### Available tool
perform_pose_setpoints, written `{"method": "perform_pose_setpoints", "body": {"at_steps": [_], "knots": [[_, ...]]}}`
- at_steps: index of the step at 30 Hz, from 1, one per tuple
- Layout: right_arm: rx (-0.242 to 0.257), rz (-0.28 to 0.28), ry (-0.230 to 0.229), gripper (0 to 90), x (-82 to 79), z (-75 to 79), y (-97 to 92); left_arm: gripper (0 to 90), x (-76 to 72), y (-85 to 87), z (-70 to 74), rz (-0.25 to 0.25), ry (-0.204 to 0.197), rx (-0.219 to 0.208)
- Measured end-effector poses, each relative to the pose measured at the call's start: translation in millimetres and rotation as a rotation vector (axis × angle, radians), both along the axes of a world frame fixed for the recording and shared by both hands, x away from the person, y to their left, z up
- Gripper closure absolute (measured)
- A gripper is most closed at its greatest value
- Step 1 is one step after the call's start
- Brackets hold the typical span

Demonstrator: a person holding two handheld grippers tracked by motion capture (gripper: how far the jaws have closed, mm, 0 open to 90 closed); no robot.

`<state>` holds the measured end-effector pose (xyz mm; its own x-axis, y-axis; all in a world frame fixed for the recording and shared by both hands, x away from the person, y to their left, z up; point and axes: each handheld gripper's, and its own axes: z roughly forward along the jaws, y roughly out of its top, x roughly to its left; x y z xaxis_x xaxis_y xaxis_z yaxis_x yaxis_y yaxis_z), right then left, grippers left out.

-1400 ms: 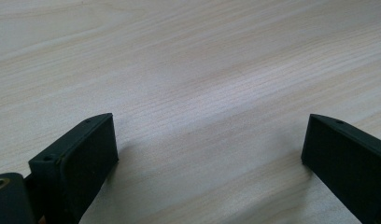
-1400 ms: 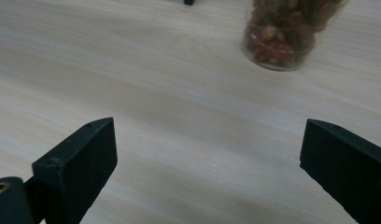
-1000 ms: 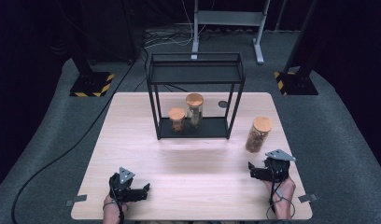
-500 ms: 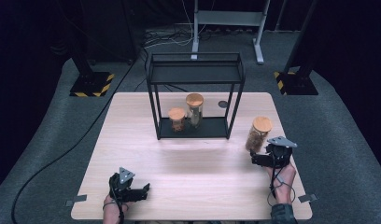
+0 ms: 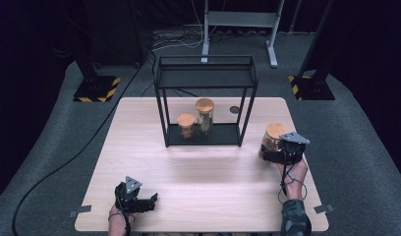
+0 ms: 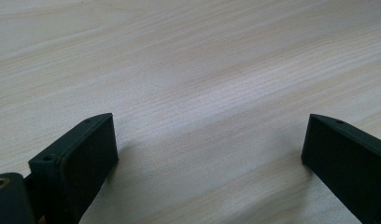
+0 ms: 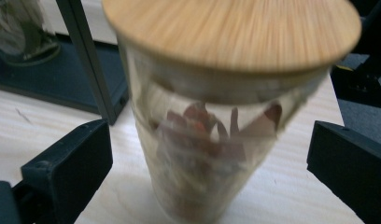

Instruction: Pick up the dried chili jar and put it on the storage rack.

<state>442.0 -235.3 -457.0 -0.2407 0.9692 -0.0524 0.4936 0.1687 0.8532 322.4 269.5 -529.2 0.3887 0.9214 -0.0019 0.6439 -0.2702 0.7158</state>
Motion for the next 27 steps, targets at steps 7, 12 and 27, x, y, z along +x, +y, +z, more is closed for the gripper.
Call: {"method": "perform_pose_setpoints", "body": {"at_steps": [7, 12, 27], "knots": [[0.019, -0.01, -0.064, 0.0, 8.3, 0.8, 1.8, 2.8, 0.0, 0.0, 0.0, 0.0, 0.0, 0.0], [0.037, -0.005, -0.078, 0.0, 12.9, -1.0, 0.2, 2.8, 0.0, 0.0, 0.0, 0.0, 0.0, 0.0], [0.079, 0.009, -0.134, 0.0, 15.6, 0.5, -1.1, 2.8, 0.4, -0.2, -0.1, -0.002, -0.001, -0.001]]}}
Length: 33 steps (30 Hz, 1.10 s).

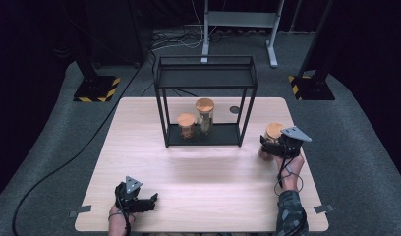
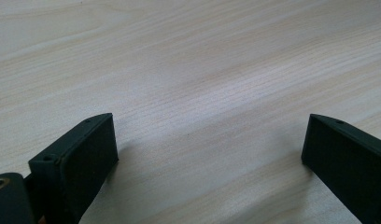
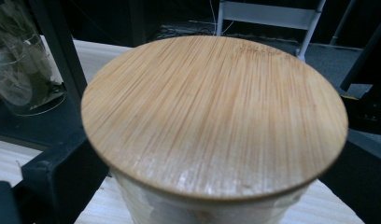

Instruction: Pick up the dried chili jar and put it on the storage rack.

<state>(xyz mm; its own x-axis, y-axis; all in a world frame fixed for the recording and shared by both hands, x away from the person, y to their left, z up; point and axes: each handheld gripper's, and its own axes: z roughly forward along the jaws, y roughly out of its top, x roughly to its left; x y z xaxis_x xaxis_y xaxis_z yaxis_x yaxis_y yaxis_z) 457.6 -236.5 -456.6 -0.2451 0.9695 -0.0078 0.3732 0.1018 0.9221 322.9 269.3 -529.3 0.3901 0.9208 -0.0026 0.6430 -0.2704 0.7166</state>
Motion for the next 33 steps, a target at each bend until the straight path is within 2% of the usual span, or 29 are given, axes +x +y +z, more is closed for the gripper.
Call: {"method": "perform_pose_setpoints", "body": {"at_steps": [2, 5, 9, 14, 33], "knots": [[0.005, 0.003, -0.002, 4.4, -0.5, -0.5, -0.1, 2.8, 0.0, 0.0, 0.0, 0.0, 0.0, 0.0], [0.019, 0.022, -0.023, 17.6, -3.7, -1.9, -1.1, 2.8, 0.0, 0.0, 0.0, 0.0, 0.0, 0.0], [0.034, 0.016, -0.036, 23.3, -5.8, -3.6, -0.5, 2.8, 0.0, 0.0, 0.0, 0.0, 0.0, 0.0], [0.036, 0.004, -0.054, 23.9, -7.1, -5.0, 0.0, 2.8, 0.0, 0.0, 0.0, 0.0, 0.0, 0.0], [0.055, -0.014, -0.069, 24.3, -8.9, -6.1, -1.5, 2.8, 0.0, 0.0, 0.0, 0.0, 0.0, 0.0]]}}
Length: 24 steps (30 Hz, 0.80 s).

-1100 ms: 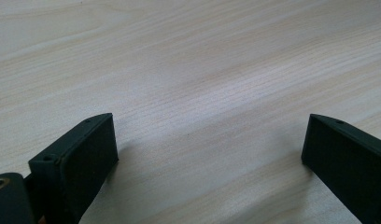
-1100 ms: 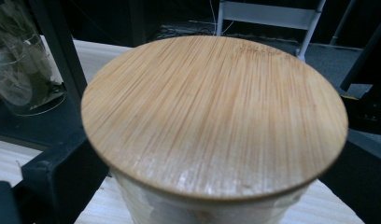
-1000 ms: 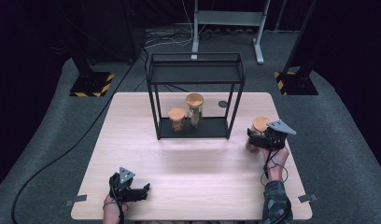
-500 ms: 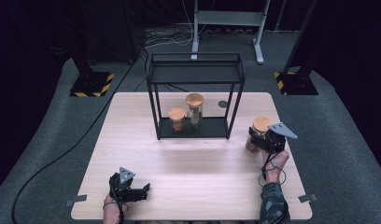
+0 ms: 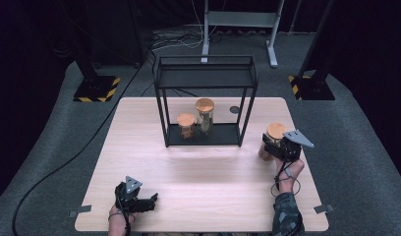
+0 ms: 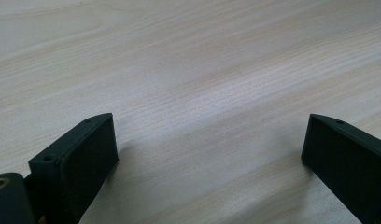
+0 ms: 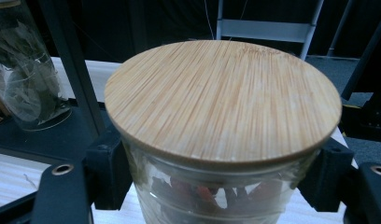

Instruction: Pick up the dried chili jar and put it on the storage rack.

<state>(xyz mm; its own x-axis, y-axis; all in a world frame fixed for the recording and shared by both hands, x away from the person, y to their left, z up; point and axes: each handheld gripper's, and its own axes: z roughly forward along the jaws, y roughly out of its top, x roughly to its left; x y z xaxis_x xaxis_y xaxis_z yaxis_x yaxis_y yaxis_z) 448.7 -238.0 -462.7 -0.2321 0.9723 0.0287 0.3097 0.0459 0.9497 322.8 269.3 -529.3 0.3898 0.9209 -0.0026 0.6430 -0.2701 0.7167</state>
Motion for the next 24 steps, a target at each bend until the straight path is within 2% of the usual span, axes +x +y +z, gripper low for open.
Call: {"method": "perform_pose_setpoints", "body": {"at_steps": [6, 24], "knots": [[0.01, -0.002, 0.003, 24.3, -0.6, 0.4, -2.1, 2.8, 0.0, 0.0, 0.0, 0.0, 0.0, 0.0], [-0.019, 0.027, -0.004, 24.3, -11.4, 2.6, 4.0, 2.8, 0.0, 0.0, 0.0, 0.0, 0.0, 0.0]]}}
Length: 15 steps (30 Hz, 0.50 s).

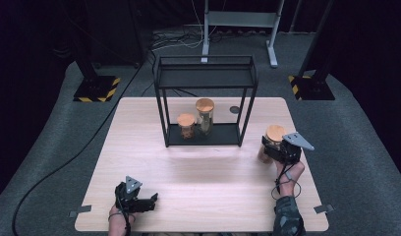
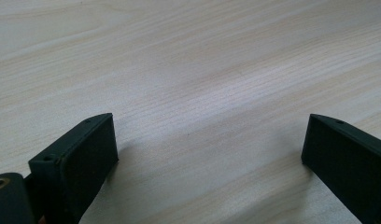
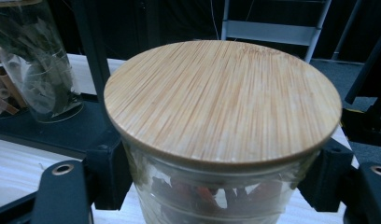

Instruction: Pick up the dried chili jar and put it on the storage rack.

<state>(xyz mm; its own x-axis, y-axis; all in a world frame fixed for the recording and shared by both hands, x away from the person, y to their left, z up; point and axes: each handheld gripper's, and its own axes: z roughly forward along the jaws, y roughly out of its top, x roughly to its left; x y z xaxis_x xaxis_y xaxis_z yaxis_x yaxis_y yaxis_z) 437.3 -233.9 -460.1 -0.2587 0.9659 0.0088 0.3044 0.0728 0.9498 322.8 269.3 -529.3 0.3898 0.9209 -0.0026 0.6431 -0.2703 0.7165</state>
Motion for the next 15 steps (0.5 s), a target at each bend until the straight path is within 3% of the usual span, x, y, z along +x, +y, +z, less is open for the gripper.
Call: {"method": "perform_pose_setpoints", "body": {"at_steps": [15], "knots": [[-0.012, 0.051, -0.008, 24.3, -10.0, 7.2, 12.6, 2.8, 0.0, 0.0, 0.0, 0.0, 0.0, 0.0]]}}
